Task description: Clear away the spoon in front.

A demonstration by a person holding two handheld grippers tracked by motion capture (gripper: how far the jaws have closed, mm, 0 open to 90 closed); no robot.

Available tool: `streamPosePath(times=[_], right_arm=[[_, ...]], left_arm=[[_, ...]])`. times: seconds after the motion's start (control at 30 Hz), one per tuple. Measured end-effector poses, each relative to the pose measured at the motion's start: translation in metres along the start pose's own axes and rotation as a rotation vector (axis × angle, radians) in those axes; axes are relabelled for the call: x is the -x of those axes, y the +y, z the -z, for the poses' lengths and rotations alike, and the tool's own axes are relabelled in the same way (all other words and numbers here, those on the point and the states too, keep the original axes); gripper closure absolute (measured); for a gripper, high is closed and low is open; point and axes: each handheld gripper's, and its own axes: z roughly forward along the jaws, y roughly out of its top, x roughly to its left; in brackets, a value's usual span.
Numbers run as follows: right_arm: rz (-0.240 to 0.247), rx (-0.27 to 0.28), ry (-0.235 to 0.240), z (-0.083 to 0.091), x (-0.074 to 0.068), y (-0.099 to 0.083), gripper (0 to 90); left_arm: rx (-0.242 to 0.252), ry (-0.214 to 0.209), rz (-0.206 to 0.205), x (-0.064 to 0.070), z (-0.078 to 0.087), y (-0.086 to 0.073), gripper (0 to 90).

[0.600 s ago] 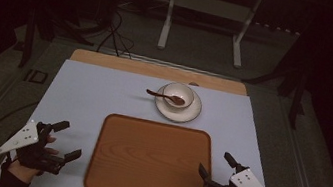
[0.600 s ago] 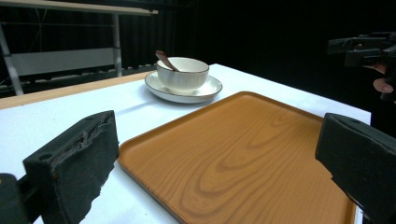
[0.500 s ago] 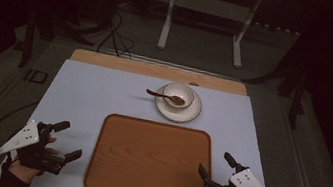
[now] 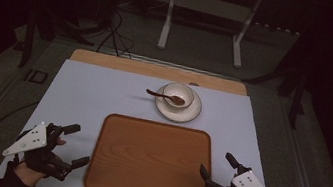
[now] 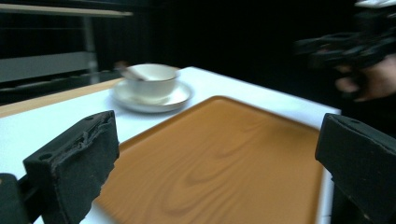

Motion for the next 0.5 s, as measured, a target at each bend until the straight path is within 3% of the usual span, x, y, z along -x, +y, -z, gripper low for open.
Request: streamPosePath(times=[0.13,0.23,0.3,0.33,0.37,0.5], right_arm=[[0.010,-0.003,-0.003,-0.001,-0.002,0.001,13.5],[0.015,0.005,-0.005,0.000,-0.003,0.003,13.5],[0.016,0.009,-0.007,0.000,-0.003,0.004,13.5],[0.016,0.009,-0.007,0.000,-0.003,0.004,13.5],[0.017,0.010,-0.008,0.000,-0.003,0.004,13.5],[0.019,0.011,-0.005,0.000,-0.004,0.004,13.5]], left_arm=[[0.018,-0.032,0.019,0.001,-0.012,0.014,0.0],[-0.011,-0.009,0.000,0.002,-0.026,0.027,0.0],[-0.021,-0.039,-0.001,0.001,-0.035,0.035,0.0],[-0.021,-0.039,-0.001,0.001,-0.035,0.035,0.0],[-0.040,-0.034,-0.006,-0.001,-0.048,0.043,0.0],[-0.056,0.000,0.022,-0.010,-0.069,0.050,0.0]])
